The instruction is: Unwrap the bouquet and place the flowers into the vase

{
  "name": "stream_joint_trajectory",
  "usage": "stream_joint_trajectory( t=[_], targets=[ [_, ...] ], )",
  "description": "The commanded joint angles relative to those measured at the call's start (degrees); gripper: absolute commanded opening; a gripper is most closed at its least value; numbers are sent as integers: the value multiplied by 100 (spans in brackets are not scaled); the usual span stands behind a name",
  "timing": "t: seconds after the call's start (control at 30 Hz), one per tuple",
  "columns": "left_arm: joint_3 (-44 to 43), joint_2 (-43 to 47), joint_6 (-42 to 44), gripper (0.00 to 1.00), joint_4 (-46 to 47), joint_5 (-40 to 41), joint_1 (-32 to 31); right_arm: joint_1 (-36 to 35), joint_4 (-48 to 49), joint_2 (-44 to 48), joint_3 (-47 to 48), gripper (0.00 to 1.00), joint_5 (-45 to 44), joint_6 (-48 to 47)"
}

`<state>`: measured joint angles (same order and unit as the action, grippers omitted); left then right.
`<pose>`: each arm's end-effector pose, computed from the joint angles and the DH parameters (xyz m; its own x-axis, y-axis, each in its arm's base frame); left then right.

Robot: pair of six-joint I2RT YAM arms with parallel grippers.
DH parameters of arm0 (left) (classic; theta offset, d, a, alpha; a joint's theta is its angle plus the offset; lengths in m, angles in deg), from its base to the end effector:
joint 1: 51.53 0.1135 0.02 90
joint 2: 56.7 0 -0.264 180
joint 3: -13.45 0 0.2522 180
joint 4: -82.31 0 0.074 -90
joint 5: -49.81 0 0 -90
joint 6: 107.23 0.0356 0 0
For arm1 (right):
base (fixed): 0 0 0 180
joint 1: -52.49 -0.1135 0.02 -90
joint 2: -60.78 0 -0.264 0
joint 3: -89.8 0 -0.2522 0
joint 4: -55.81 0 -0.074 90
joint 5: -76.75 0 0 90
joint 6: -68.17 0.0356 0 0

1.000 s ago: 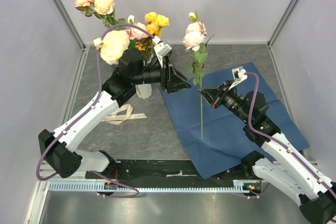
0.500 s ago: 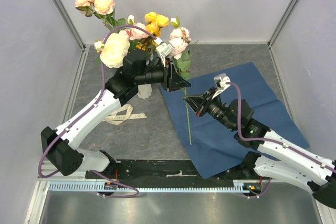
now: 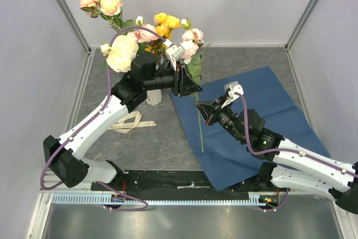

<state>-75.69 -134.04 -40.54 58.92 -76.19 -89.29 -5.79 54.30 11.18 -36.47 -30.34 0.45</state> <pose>0.2320 -0.2062 0.4020 -0.5220 -0.0006 -0.8529 0.8102 0.3123 -0.4961 0.1184 0.1717 0.3376 -0.2275 0.3212 -0.9193 -0.6187 0.6814 0.3912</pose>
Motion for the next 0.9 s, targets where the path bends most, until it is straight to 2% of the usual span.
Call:
stream_joint_trajectory(
  t=[0.0,0.07,0.23,0.27,0.3,0.4,0.43,0.5,0.57,0.6,0.63,0.67,0.77,0.87],
  targets=[
    [-267,175,81,41,14,6,-21,-60,67,135,231,0,-331,-198],
    [-267,202,98,41,40,-2,-21,-69,58,127,222,0,-340,-215],
    [-197,272,107,30,145,-29,-21,-113,40,83,231,0,-357,-251],
    [-188,281,116,26,163,-38,-21,-131,49,48,257,0,-288,-259],
    [-180,298,125,13,215,-73,-21,-148,49,30,275,0,-270,-268],
    [-162,334,151,2,251,-73,-21,-183,6,-110,345,0,-156,-338],
    [-136,386,177,2,268,-38,-21,-192,-12,-163,354,2,-103,-382],
    [-118,465,309,2,260,94,-21,-192,-100,-207,380,30,-58,-391],
    [-100,596,545,2,207,234,-21,-192,-284,-313,502,50,-294,-339],
    [-100,650,643,2,163,452,-21,-192,-589,-391,564,66,-470,-304],
    [-100,720,748,2,67,585,-21,-184,-758,-427,626,73,-933,-243],
    [-100,764,975,2,14,734,-21,-184,-907,-436,705,85,-1146,-198],
    [-92,1001,1520,2,-161,1411,-21,-175,-1373,-410,758,97,-1797,-102],
    [-30,1247,2100,2,-250,2202,-4,-183,-1515,-208,645,98,-2114,-75]
  ],
)
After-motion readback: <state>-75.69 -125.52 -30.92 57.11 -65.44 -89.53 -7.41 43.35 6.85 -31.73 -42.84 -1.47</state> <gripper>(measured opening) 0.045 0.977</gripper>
